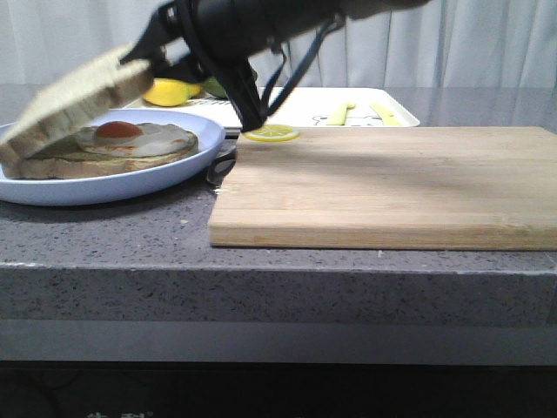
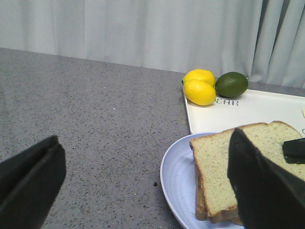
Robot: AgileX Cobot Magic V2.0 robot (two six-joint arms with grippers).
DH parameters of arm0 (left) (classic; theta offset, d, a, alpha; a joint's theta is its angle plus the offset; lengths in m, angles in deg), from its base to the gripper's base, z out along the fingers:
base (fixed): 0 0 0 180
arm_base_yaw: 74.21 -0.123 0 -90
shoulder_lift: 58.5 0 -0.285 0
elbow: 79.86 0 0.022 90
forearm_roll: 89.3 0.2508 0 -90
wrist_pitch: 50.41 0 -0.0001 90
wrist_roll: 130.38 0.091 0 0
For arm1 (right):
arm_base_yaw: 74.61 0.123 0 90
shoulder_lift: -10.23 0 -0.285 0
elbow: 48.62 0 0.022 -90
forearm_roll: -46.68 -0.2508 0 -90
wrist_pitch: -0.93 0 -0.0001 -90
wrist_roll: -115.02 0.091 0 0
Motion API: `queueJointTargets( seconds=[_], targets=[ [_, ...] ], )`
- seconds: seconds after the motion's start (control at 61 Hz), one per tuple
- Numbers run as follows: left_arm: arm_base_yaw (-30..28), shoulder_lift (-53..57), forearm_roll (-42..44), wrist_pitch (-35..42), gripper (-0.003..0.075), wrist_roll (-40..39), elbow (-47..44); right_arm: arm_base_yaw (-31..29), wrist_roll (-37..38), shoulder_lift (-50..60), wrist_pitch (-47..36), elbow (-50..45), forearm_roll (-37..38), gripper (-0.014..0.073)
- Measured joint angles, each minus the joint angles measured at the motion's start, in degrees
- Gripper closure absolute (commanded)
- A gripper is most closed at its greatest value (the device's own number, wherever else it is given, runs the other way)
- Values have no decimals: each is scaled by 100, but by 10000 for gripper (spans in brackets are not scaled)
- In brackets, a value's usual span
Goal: Place bread and move sandwich to tray
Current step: 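Lower the bread slice onto the egg and open the right gripper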
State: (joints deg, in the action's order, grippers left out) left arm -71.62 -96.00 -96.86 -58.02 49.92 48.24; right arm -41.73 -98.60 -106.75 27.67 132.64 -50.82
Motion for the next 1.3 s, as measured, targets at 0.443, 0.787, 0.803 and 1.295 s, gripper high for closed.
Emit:
queueJointTargets(
  seconds=[0.443,0.787,0.803,1.295],
  targets=[
    [0,0,0,0,49,0,0,-192,0,-25,-118,0,499,302],
    [0,0,0,0,49,0,0,-260,12,-25,360,0,791,202],
    [0,0,0,0,49,0,0,-260,12,-25,383,0,804,202],
    [0,0,0,0,49,0,0,-329,857,-25,950,2,2158,202]
  ],
)
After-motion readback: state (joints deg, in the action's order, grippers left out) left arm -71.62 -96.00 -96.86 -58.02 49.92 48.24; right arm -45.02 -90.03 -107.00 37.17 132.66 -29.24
